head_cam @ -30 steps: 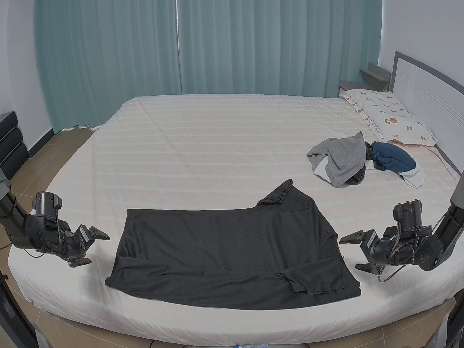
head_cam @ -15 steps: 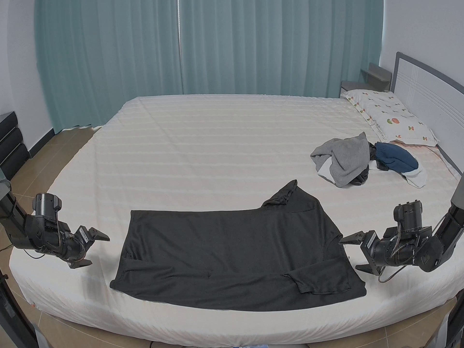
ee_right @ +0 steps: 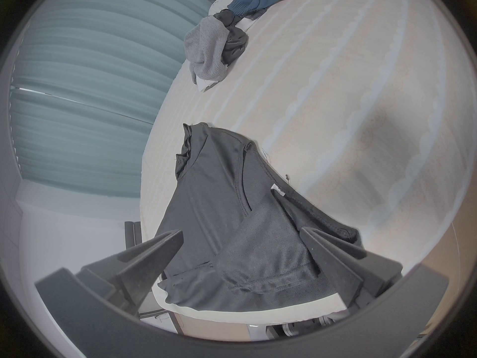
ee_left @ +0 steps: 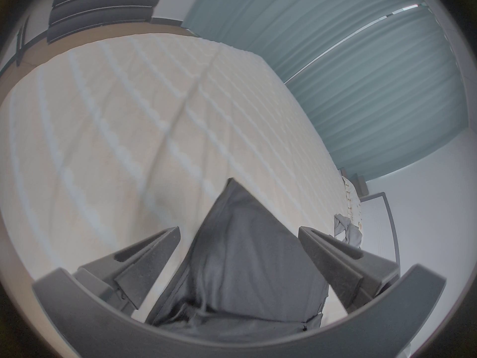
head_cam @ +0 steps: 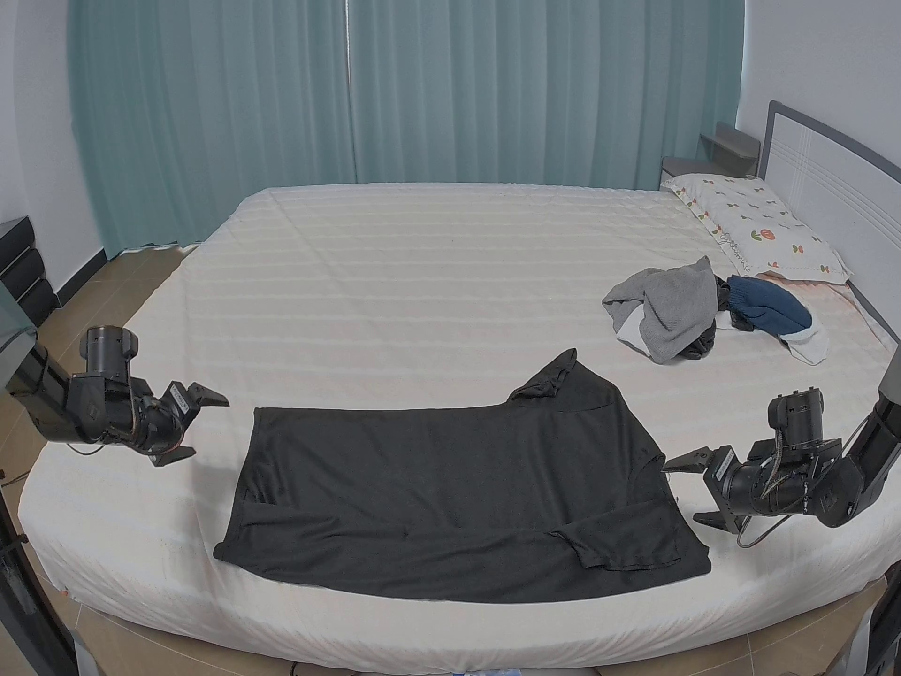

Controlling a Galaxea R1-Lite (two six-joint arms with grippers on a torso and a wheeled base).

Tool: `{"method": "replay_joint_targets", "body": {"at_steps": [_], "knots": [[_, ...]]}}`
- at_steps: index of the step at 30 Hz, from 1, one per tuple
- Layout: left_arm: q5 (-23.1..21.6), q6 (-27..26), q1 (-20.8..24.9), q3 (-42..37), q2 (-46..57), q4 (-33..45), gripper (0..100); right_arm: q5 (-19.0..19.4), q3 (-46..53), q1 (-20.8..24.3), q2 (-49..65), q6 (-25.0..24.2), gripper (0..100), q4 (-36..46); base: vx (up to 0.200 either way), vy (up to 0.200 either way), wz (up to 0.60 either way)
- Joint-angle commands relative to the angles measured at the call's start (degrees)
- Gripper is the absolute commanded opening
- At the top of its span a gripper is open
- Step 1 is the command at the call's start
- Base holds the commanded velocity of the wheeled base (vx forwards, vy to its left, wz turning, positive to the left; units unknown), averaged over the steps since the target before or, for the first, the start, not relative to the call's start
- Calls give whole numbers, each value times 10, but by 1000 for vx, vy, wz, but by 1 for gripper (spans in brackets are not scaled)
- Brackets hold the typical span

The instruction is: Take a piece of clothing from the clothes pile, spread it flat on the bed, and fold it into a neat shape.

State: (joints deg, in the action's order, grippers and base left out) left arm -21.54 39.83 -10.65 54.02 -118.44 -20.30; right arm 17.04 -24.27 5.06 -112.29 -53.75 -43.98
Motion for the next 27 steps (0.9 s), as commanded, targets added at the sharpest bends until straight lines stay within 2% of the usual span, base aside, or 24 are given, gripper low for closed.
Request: {"method": "replay_joint_targets", "body": {"at_steps": [1, 3, 6, 12, 20, 27], "knots": [[0, -4, 27, 95, -97, -3, 100, 0, 6, 2, 1, 1, 100, 0, 0, 0, 0], [1, -7, 30, 109, -110, -4, 100, 0, 7, 2, 1, 2, 100, 0, 0, 0, 0], [0, -30, 33, 173, -154, 0, 100, 0, 7, 5, -1, 3, 100, 0, 0, 0, 0], [1, -34, 46, 252, -211, 3, 100, 1, 8, 8, -1, 5, 100, 0, 0, 0, 0], [10, -44, 54, 313, -268, 1, 100, 1, 1, 20, -7, 6, 100, 0, 0, 0, 0], [11, -44, 56, 321, -279, -4, 100, -1, 1, 32, -8, 6, 100, 0, 0, 0, 0]]}}
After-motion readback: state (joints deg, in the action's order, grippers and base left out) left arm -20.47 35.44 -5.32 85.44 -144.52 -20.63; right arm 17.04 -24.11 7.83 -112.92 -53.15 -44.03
